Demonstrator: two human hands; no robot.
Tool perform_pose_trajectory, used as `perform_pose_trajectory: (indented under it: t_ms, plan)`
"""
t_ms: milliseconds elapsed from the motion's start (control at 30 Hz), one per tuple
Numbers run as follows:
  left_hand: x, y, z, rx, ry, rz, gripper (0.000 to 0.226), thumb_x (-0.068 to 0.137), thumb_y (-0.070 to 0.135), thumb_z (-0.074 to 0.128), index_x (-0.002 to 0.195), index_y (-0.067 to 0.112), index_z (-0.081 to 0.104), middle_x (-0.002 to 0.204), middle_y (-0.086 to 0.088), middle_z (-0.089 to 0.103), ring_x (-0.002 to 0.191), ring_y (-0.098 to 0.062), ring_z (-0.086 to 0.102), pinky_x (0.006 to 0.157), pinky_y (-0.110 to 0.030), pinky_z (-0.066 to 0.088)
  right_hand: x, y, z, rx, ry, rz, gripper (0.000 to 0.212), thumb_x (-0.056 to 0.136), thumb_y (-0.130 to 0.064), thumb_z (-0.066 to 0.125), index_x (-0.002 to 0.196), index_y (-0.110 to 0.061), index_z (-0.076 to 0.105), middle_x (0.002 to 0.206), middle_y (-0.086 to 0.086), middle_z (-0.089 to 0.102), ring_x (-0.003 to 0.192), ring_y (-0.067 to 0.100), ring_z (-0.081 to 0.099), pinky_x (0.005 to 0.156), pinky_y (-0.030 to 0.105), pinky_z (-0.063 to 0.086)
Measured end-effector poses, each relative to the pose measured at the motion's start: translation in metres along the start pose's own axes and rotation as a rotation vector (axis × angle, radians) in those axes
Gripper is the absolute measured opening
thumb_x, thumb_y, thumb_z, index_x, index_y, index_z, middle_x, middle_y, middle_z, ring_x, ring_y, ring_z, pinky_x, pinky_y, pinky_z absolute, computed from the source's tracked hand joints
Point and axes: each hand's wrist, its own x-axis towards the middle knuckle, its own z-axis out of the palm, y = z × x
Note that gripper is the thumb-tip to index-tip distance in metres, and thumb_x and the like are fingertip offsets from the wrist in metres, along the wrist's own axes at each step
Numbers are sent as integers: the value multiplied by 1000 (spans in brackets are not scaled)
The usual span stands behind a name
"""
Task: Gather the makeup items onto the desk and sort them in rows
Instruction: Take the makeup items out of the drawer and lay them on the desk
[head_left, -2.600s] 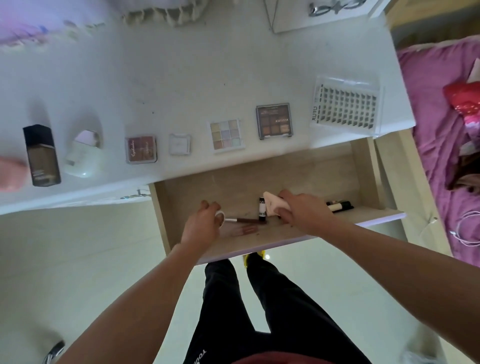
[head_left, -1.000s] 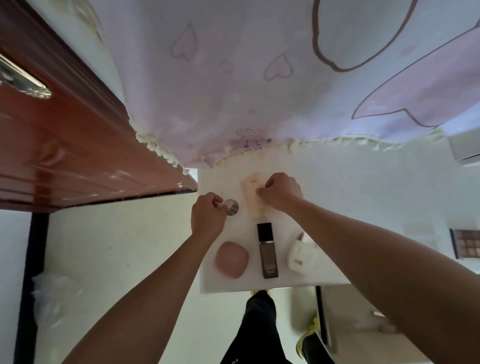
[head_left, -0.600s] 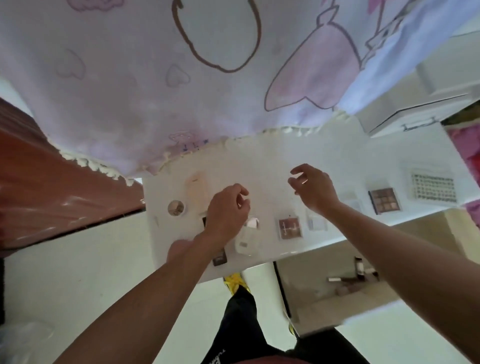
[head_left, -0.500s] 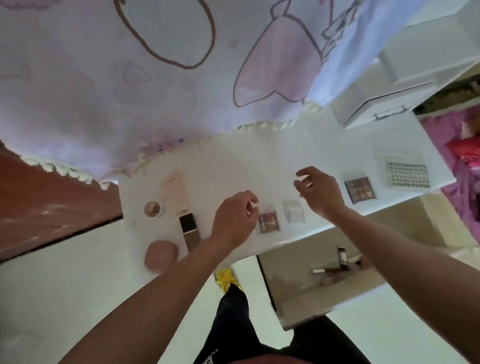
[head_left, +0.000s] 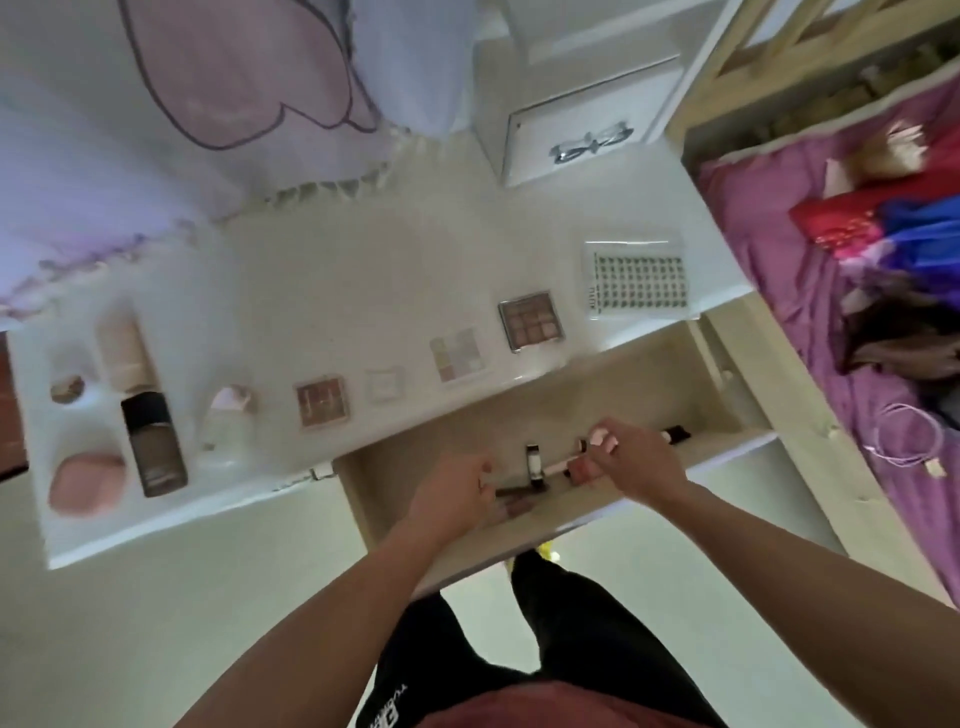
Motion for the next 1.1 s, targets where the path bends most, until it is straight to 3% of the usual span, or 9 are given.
perform_pose_trajectory:
  t_ms: [200,333,467,667,867,1100]
  plan:
    - [27,18,46,18,-61,-130,35,90,28,56,123,18,54,116,-6,61,108,-25,57,85,-30,42,42,87,-18,-203,-64,121,26,92,-26,54,116,-18,60,114,8,66,104,29,60,75,31,42]
    - [57,27,73,123,-45,-88,40,89,23,55,128,20,49,118,-7,54,109,-27,55,83,-32,41,77,113,-15,-375,-146,55,40,92,-29,56,131,-22,53,134,7,55,121,29,51,87,36,45]
    - [93,33,97,116,-12,-89,36,90,18,50,126,16,49,118,-11,51,108,-31,52,80,-35,43,105,128,-3,-477,-217,-3,48,89,-30,59,137,-26,50,140,4,50,128,29,44,94,37,45]
    - [126,33,132,50,32,-146,31,90,27,57,117,15,50,112,-9,59,103,-30,57,79,-35,44,117,132,18,-445,-197,-132,52,84,-37,63,133,-27,52,132,2,52,123,26,42,87,35,41]
    - [134,28,146,29,111,-91,31,83,18,60,111,11,51,108,-11,59,94,-35,59,75,-39,45,113,111,47,-351,-152,-380,34,84,-31,61,118,-25,62,113,0,60,109,26,53,82,35,40]
    - [127,17,148,-75,181,-87,26,83,9,52,109,7,49,108,-15,57,88,-40,58,72,-43,47,114,99,57,-228,-178,-320,21,90,-24,58,109,-15,57,107,8,54,93,34,58,67,35,40]
